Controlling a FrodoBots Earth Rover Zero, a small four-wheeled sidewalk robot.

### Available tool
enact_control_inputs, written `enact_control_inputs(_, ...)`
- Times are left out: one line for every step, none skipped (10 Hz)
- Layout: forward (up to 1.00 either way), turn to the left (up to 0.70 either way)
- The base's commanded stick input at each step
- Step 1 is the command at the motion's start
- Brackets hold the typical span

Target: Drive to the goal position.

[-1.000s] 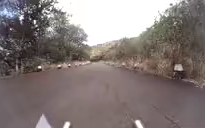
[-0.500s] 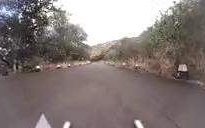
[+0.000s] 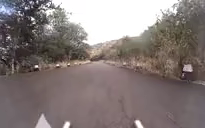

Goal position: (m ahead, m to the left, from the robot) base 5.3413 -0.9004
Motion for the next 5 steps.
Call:
enact_control_inputs(0.5,0.0)
enact_control_inputs(0.5,0.0)
enact_control_inputs(0.5,0.0)
enact_control_inputs(0.5,0.0)
enact_control_inputs(0.5,0.0)
